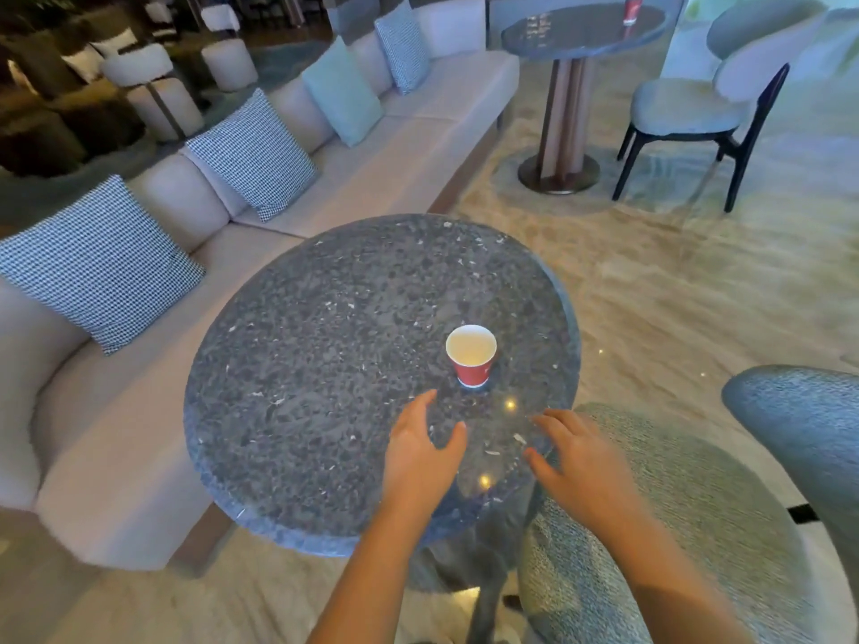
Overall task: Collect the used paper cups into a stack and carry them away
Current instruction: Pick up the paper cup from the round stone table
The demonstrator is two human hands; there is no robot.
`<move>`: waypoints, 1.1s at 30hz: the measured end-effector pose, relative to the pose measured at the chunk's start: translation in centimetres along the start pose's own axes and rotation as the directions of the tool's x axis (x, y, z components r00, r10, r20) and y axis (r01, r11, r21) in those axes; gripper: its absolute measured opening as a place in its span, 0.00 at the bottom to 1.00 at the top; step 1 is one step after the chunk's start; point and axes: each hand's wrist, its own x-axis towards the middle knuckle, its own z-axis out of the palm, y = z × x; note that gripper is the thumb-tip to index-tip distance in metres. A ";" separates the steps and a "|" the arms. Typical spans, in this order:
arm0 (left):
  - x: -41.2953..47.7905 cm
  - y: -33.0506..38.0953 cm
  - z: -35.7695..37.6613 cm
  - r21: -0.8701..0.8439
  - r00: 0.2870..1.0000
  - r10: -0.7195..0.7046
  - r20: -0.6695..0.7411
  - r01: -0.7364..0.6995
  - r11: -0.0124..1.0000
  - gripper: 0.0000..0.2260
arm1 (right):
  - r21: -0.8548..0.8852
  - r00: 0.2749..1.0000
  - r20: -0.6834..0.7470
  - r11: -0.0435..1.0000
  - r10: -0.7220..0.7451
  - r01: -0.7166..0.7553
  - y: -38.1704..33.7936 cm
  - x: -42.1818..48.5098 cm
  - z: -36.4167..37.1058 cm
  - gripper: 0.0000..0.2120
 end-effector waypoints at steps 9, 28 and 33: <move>7.0 -1.5 5.6 -0.056 0.994 -0.111 -0.005 0.110 0.992 0.38 | 0.154 0.995 0.019 0.983 0.101 -0.103 4.0 4.0 3.9 0.21; 12.0 -4.3 10.8 -0.381 0.981 -0.185 -0.057 0.150 0.912 0.42 | 0.288 0.979 -0.060 0.942 0.197 -0.172 6.1 5.4 9.5 0.24; 12.5 -4.1 11.2 -0.371 0.985 -0.146 -0.090 0.103 0.923 0.35 | 0.292 0.976 -0.069 0.940 0.207 -0.179 6.0 5.4 9.7 0.25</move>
